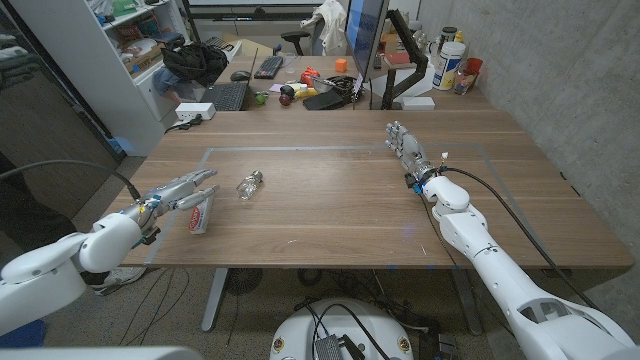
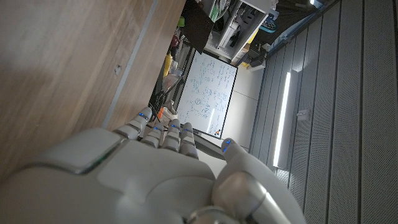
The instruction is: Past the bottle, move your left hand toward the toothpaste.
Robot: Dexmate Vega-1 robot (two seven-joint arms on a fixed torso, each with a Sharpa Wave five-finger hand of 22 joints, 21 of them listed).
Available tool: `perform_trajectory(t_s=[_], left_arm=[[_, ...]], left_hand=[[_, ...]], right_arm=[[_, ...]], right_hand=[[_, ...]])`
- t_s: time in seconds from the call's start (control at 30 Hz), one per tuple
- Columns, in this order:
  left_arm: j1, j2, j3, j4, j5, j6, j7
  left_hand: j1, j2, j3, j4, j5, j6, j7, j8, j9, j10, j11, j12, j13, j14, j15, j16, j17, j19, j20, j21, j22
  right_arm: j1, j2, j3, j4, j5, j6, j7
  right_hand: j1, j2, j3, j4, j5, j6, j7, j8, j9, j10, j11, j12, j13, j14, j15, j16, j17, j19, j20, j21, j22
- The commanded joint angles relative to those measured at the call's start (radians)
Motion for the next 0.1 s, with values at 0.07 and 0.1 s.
perform_trajectory(t_s=[0.07, 0.1], left_arm=[[0.018, 0.0, 0.0, -0.022, 0.004, 0.024, -0.019], [0.021, 0.0, 0.0, -0.025, 0.006, 0.027, -0.018]], left_hand=[[0.009, 0.091, 0.006, 0.001, -0.004, 0.001, -0.003, 0.004, 0.002, -0.009, -0.006, 0.002, 0.004, -0.11, -0.015, 0.004, 0.001, -0.111, -0.031, -0.002, 0.003], [0.009, 0.091, 0.006, 0.001, -0.004, 0.001, -0.003, 0.004, 0.002, -0.009, -0.006, 0.002, 0.004, -0.11, -0.015, 0.004, 0.001, -0.111, -0.031, -0.002, 0.003]], right_arm=[[-0.019, -0.008, 0.005, -0.009, 0.01, -0.007, 0.009], [-0.021, -0.009, 0.005, -0.01, 0.01, -0.006, 0.011]], right_hand=[[-0.009, 0.081, -0.003, -0.001, 0.001, 0.006, 0.0, 0.003, 0.004, 0.007, -0.001, 0.005, 0.004, -0.001, -0.013, 0.004, 0.002, 0.011, -0.1, -0.001, 0.002], [-0.009, 0.081, -0.003, -0.001, 0.001, 0.006, 0.001, 0.003, 0.004, 0.007, 0.0, 0.005, 0.004, -0.001, -0.012, 0.004, 0.002, 0.011, -0.1, -0.001, 0.002]])
